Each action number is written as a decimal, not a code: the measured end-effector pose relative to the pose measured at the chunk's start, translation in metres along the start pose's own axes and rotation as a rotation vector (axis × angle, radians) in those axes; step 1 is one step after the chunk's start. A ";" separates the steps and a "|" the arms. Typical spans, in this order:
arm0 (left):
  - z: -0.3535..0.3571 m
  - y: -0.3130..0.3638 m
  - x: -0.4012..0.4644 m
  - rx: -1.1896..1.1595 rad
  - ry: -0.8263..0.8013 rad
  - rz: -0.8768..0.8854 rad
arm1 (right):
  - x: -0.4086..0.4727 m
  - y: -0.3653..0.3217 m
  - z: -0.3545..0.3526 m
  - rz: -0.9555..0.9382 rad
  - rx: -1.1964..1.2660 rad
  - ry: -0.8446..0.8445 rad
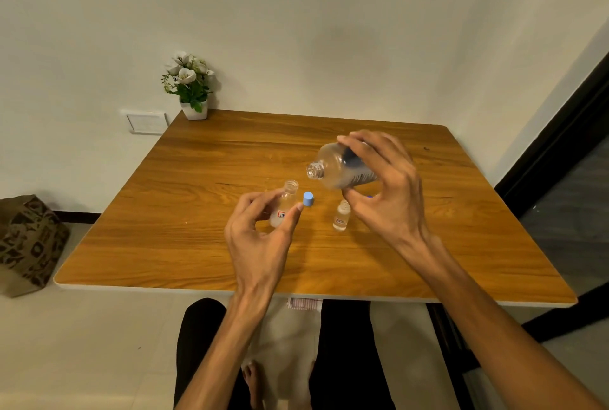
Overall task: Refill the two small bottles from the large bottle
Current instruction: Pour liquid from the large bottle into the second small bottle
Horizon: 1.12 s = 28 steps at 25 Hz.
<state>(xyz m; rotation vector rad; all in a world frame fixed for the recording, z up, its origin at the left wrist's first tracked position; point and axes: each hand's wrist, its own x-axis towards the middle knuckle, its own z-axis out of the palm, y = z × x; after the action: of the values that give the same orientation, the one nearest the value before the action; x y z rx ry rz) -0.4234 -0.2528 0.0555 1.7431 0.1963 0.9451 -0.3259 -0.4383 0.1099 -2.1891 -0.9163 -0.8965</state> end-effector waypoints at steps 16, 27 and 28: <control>-0.002 0.030 0.004 -0.114 0.004 -0.007 | 0.040 -0.013 -0.020 -0.254 -0.123 0.027; -0.003 0.031 0.005 -0.120 -0.003 0.002 | 0.045 -0.016 -0.024 -0.290 -0.170 0.040; -0.003 0.031 0.005 -0.121 0.000 -0.002 | 0.046 -0.016 -0.024 -0.293 -0.173 0.042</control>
<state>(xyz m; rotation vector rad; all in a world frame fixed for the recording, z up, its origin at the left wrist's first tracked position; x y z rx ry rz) -0.4321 -0.2601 0.0849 1.6315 0.1377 0.9371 -0.3226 -0.4296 0.1633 -2.2032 -1.1989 -1.1938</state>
